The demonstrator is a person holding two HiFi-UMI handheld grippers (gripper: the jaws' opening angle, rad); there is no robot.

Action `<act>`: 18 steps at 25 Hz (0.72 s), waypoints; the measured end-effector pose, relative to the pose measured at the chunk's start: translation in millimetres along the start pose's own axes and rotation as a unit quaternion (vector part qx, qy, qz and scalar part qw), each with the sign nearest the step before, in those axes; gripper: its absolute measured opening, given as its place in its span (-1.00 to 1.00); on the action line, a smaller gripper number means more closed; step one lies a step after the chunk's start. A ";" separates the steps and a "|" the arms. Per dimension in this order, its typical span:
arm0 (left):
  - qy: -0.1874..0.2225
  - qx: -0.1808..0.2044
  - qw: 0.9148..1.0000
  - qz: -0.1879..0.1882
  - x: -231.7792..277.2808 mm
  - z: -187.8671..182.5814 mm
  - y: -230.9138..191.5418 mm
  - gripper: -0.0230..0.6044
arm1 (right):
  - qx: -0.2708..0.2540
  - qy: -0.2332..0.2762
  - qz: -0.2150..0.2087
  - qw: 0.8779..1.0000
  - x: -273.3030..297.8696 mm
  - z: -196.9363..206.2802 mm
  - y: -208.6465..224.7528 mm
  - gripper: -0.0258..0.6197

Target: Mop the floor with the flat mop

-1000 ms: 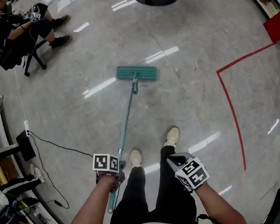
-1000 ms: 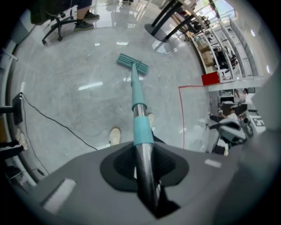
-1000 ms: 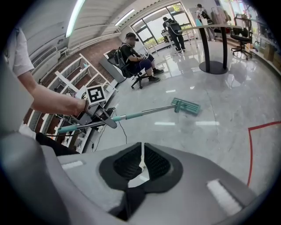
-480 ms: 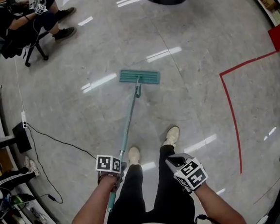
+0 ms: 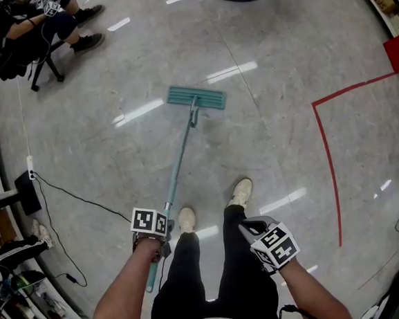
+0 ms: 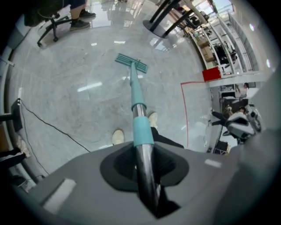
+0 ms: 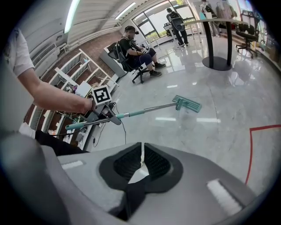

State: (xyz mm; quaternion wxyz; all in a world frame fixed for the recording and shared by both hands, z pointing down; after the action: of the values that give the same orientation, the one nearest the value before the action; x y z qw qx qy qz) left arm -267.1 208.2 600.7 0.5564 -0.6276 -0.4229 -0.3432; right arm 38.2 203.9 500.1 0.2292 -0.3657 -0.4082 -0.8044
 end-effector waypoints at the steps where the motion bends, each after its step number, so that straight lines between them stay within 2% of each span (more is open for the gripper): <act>1: -0.001 0.003 1.000 -0.002 -0.3 -7.6 0.3 -0.66 | 0.001 0.001 0.000 1.000 -0.4 -0.4 1.0 -0.85; 18: 0.002 0.022 1.000 -0.010 3.3 -132.9 29.1 -0.65 | 0.030 0.020 0.022 0.999 -24.8 -12.7 38.2 -0.85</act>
State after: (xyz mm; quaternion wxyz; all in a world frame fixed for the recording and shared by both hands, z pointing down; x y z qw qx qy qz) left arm -233.9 76.6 611.1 0.5676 -0.6105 -0.4349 -0.3407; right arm 74.1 173.7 494.5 0.2661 -0.3515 -0.4188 -0.7939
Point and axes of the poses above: the fingertips, and each gripper's own axes: x forward along the fingers, y to its right, z out of its underside, the point moved 8 cm from there along -x, backward along the fingers, and after that the axes turned 6 degrees about y, right-handed, at the moved point
